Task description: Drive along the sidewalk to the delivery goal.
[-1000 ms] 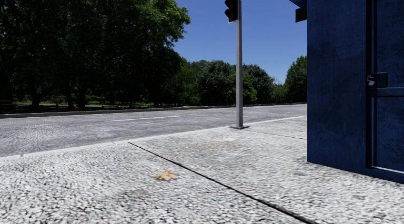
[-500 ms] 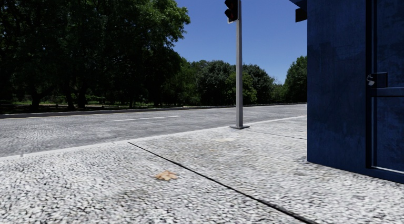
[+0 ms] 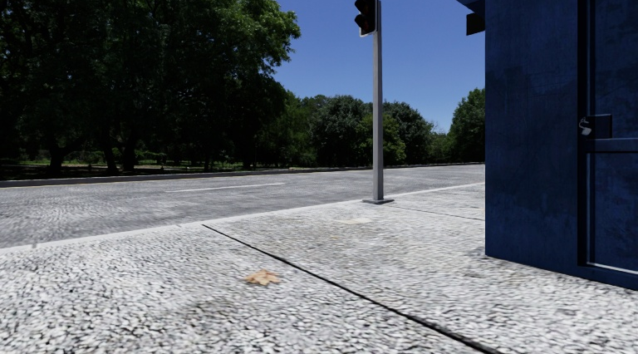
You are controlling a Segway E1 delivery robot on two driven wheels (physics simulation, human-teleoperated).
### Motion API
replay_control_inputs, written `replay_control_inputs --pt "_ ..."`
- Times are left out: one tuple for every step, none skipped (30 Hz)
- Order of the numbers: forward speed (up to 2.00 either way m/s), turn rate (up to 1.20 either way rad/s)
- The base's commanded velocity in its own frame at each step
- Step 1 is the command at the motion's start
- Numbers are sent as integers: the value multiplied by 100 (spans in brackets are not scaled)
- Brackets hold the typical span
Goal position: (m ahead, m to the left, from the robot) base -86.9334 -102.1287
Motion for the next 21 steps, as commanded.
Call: replay_control_inputs --pt "0 -3" --pt "0 -3" --pt "11 -8" --pt "16 -12" --pt "24 -18" --pt "35 -31" --pt "46 -40" --pt "46 -40" --pt "50 -43" --pt "61 -44" --pt "71 -46" --pt "74 -47" --pt "74 -47" --pt "75 -49" --pt "76 -52" --pt "76 -63" --pt "76 -66" --pt "76 -66" --pt "76 -67" --pt "76 -68" --pt "76 -68"
